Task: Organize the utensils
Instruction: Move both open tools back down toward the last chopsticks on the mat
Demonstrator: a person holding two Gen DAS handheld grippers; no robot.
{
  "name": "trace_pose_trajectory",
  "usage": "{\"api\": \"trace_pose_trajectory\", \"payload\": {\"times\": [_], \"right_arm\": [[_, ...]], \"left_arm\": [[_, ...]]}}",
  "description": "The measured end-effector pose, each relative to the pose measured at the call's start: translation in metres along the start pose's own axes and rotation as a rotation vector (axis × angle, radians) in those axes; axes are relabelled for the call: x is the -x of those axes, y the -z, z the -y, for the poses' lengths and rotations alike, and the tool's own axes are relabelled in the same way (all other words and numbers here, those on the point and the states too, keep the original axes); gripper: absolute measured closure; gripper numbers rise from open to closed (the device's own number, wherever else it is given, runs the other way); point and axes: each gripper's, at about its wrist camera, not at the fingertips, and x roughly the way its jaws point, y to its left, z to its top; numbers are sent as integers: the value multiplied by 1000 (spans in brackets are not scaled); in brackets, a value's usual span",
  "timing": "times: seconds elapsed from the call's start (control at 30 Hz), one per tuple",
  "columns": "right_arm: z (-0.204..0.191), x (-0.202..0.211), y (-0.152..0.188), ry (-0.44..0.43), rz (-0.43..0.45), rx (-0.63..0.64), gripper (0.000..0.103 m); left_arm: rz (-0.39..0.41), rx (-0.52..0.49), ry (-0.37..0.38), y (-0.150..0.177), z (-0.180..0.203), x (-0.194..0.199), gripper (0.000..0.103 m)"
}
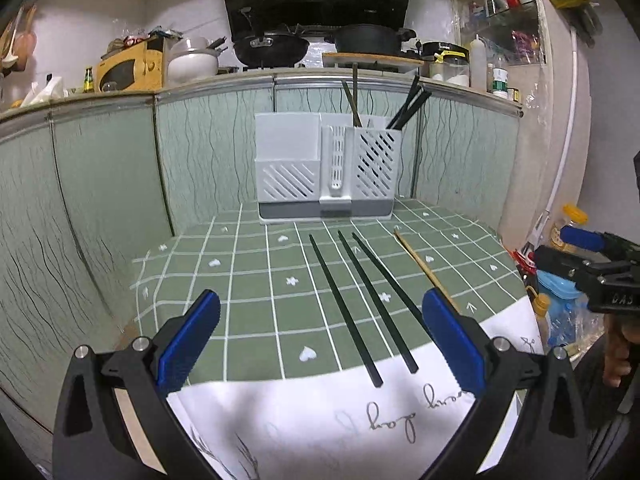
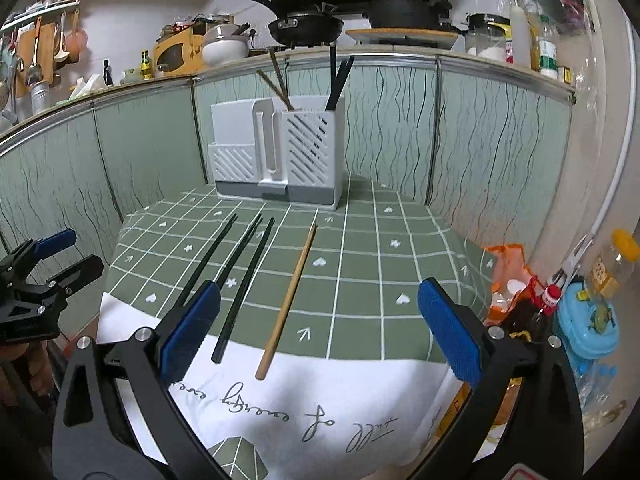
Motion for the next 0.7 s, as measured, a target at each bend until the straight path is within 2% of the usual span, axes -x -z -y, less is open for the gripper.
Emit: {"api": "trace_pose_trajectory", "payload": {"times": [0.27, 0.57, 0.7], "right_arm": [[-11, -16, 24, 5, -16, 32, 8], [-15, -34, 36, 7, -64, 54, 8], [-18, -50, 39, 0, -116, 63, 17]], "left_arm": [[-19, 1, -5, 21, 3, -12, 5], [-71, -13, -12, 34, 7, -28, 5], [-126, -18, -25, 35, 9, -45, 5]]}}
